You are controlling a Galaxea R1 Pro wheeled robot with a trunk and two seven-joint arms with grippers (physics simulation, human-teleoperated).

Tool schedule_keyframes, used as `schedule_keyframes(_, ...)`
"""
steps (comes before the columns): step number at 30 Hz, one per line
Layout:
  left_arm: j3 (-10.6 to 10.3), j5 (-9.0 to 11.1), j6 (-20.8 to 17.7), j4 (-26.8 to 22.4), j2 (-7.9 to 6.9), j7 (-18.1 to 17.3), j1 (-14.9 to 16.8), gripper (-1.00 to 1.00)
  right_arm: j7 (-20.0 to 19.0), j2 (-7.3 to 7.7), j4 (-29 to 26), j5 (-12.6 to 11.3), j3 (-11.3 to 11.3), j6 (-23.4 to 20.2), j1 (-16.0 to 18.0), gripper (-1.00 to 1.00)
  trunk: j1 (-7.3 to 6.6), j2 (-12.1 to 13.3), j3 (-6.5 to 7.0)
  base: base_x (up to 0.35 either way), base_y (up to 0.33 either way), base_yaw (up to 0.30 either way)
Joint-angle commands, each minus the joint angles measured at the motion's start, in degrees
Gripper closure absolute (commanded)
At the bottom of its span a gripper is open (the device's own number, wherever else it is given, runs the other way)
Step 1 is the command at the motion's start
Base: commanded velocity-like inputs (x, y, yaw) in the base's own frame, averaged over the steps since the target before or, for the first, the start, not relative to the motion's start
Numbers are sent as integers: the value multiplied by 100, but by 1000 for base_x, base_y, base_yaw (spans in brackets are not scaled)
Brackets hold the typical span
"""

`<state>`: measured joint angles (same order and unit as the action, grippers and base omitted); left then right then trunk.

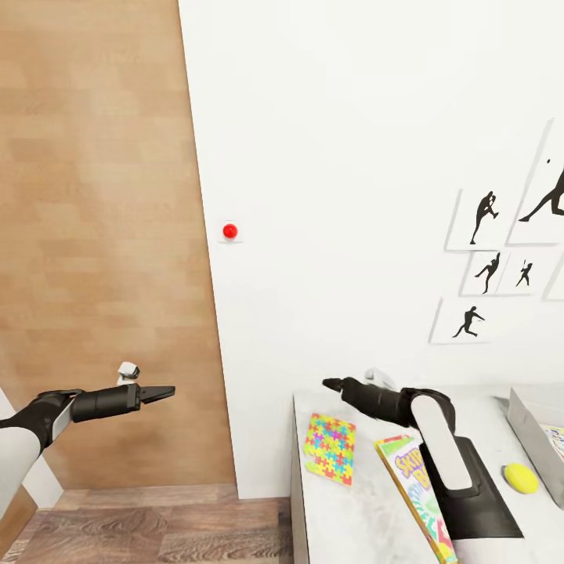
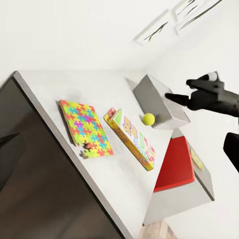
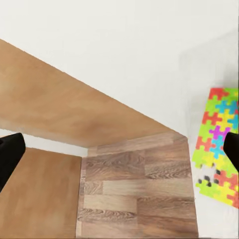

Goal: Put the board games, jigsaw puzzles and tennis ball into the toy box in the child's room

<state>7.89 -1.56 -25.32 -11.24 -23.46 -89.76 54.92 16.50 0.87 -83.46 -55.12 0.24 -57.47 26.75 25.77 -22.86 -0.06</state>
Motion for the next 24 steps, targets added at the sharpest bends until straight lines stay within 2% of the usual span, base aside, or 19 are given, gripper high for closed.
schedule_keyframes(1, 11, -17, -61, -1, 0, -24, 1, -100, 252, -9, 157, -62, 1, -66, 211, -100, 2, -6, -4, 0, 0, 0)
schedule_keyframes(3, 8, -16, -61, -1, 5, -24, 1, -100, 846, -46, 950, -72, -1, -175, 978, -100, 2, -6, -4, 0, 0, 0)
schedule_keyframes(4, 7, -15, -61, -1, 5, -24, 1, -100, 962, -59, 1184, -73, -1, -188, 1159, -100, 2, -6, -4, 0, 0, 0)
schedule_keyframes(5, 7, -15, -61, -1, 6, -24, 1, -100, 1160, -91, 1705, -72, 1, -203, 1501, -100, 2, -6, -4, 0, 0, 0)
schedule_keyframes(6, 6, -16, -61, -1, 7, -24, 1, -100, 1241, -106, 1983, -69, -1, -205, 1659, -100, 2, -6, -4, 0, 0, 0)
schedule_keyframes(8, 9, -18, -61, -1, 8, -24, 1, -100, 1453, -147, 3154, -47, -4, -171, 2237, -100, 2, -6, -4, 0, 0, 0)
schedule_keyframes(11, 10, -19, -61, -1, 5, -24, 1, -100, 1523, -158, 4004, -30, -3, -34, 2612, -100, 2, -6, -4, 0, 0, 0)
schedule_keyframes(12, 11, -19, -61, -1, 3, -24, 1, -100, 1545, -161, 4491, -22, 1, 100, 2808, -100, 2, -6, -4, 0, 0, 0)
schedule_keyframes(14, 11, -19, -61, -1, 1, -24, 1, -100, 1567, -168, 4912, -15, 6, 239, 2979, -100, 2, -6, -4, 0, 0, 0)
schedule_keyframes(19, 10, -18, -61, -1, 6, -24, 1, -100, 1589, -190, 5171, -7, 24, 352, 3123, -100, 2, -6, -4, 0, 0, 0)
schedule_keyframes(24, 11, -19, -61, -1, 8, -24, 1, -100, 1594, -203, 4948, -7, 265, 373, 3151, -100, 2, -6, -24, 0, 0, 0)
